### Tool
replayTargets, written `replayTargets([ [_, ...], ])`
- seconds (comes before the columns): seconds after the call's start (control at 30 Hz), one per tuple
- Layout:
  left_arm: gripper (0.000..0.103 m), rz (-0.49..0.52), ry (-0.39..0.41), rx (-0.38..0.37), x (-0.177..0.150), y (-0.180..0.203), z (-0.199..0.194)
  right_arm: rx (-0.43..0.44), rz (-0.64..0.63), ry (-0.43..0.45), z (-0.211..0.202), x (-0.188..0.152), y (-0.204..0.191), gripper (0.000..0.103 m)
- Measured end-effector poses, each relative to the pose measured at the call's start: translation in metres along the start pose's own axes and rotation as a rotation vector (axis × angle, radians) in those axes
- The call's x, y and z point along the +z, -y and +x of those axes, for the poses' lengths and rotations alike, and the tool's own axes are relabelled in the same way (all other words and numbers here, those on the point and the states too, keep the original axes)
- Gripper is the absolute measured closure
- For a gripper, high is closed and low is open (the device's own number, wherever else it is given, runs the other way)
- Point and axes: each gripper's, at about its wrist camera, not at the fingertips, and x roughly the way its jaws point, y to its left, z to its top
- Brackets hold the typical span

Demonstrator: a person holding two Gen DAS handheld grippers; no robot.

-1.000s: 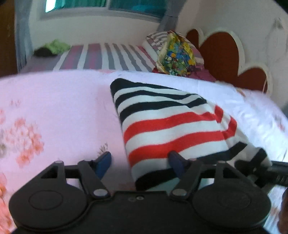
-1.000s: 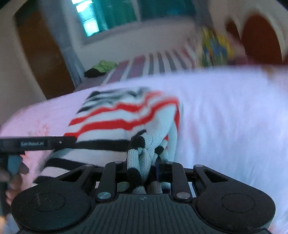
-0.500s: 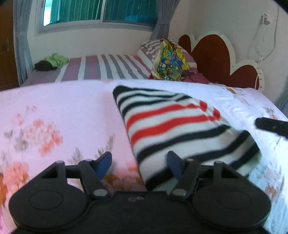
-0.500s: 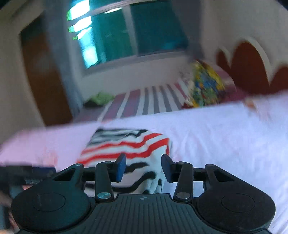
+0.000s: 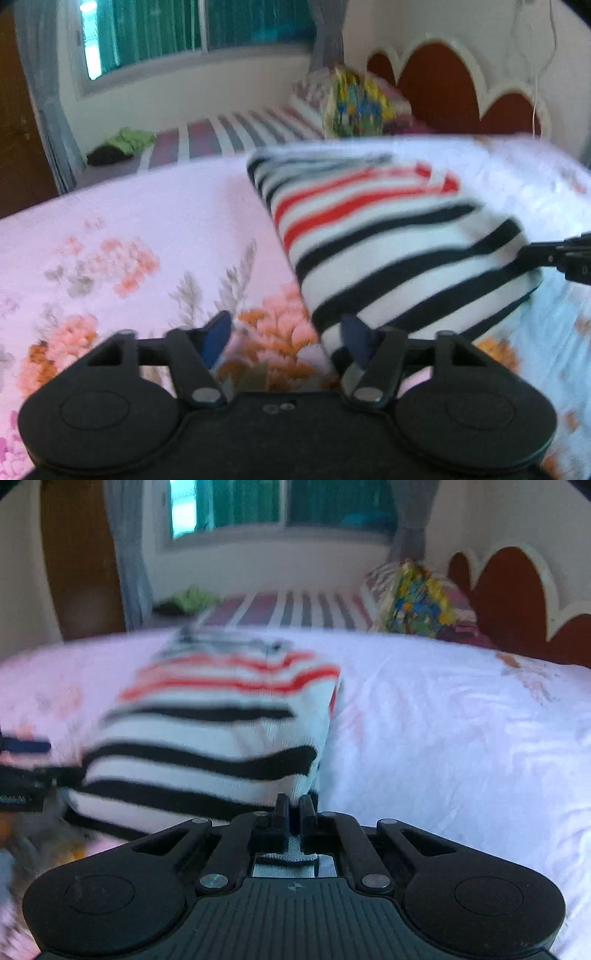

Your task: Fold small clothes

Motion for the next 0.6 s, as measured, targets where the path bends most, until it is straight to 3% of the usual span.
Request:
replayTargets([
  [0.07,0.027,0.008,0.025,-0.006,0.003,0.007,-0.007,0.010,-0.043,0.041,-0.009,0.003,-0.008,0.101],
  [0.1,0.027,0.031,0.010,0.001,0.003,0.013,-0.003,0.031,-0.056,0.037,-0.007,0.002,-0.012,0.101],
  [0.17,0.027,0.073,-0.031,0.019,-0.003,0.025,0.011,0.024,-0.081,-0.028,0.006,-0.004,-0.019,0.101],
  [0.23,0.024,0.090,-0.050,0.043,-0.011,0.029,0.022,-0.013,-0.115,-0.149,0.033,-0.017,-0.020,0.101],
  [0.3,0.026,0.076,-0.060,0.043,-0.005,0.026,0.019,-0.003,-0.115,-0.140,0.029,-0.017,-0.022,0.101],
  [0.33,0.032,0.063,-0.039,0.043,0.002,0.024,0.014,0.008,-0.106,-0.105,0.020,-0.011,-0.021,0.101],
  [0.4,0.032,0.048,0.033,0.025,0.017,0.019,0.009,0.030,-0.066,0.005,0.005,0.006,-0.015,0.100],
  [0.47,0.033,0.054,0.036,0.025,0.038,0.022,0.019,0.036,-0.028,0.042,0.011,0.026,-0.009,0.100],
  [0.53,0.031,0.052,0.040,0.003,0.053,0.027,0.034,0.047,-0.011,0.044,0.028,0.043,-0.006,0.100],
  [0.6,0.031,0.042,-0.018,-0.023,0.063,0.033,0.058,0.078,0.019,0.010,0.054,0.056,-0.004,0.100],
])
